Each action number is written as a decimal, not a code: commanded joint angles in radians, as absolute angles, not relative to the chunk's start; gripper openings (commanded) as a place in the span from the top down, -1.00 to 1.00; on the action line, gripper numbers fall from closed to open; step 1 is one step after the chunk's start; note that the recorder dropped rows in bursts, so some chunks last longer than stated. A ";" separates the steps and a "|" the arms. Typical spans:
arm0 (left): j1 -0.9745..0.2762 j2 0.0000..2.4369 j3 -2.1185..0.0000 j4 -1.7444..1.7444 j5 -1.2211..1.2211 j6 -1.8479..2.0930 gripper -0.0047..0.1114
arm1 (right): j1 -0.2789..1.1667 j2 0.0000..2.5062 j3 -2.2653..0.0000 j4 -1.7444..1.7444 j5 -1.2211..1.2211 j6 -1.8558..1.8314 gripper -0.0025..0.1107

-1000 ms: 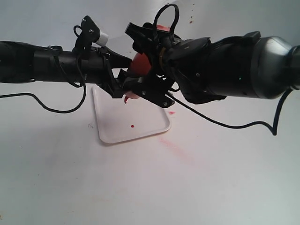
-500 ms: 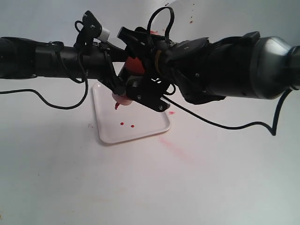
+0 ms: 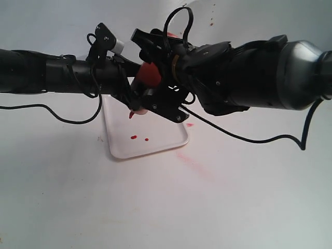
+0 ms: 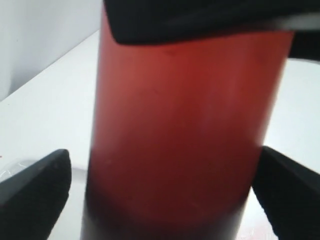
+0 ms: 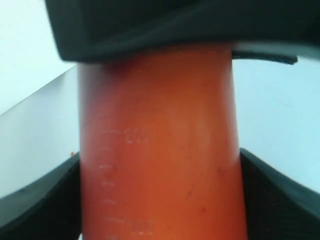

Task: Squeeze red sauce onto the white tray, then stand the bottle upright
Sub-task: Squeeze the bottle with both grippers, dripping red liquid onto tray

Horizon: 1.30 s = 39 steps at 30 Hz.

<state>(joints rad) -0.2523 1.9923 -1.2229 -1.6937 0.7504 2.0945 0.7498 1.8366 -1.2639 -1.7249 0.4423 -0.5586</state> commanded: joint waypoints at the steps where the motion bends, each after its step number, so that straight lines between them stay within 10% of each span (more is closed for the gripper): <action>1: -0.259 1.991 -1.227 -1.731 0.756 2.094 -0.58 | 0.749 1.822 -1.282 -1.744 0.457 -0.543 0.96; 11: -0.259 1.991 -1.227 -1.731 0.763 2.094 0.75 | 0.749 1.822 -1.282 -1.744 0.457 -0.543 0.96; 24: -0.259 1.991 -1.227 -1.731 0.763 2.094 0.90 | 0.749 1.822 -1.282 -1.744 0.457 -0.543 0.96; 29: -0.259 1.991 -1.227 -1.731 0.765 2.094 0.53 | 0.749 1.822 -1.282 -1.744 0.457 -0.543 0.96; 36: -0.259 1.991 -1.227 -1.736 0.792 2.094 -0.90 | 0.749 1.822 -1.282 -1.744 0.457 -0.543 0.96; 39: -0.259 1.991 -1.227 -1.739 0.783 2.094 -0.88 | 0.749 1.822 -1.282 -1.744 0.457 -0.543 0.96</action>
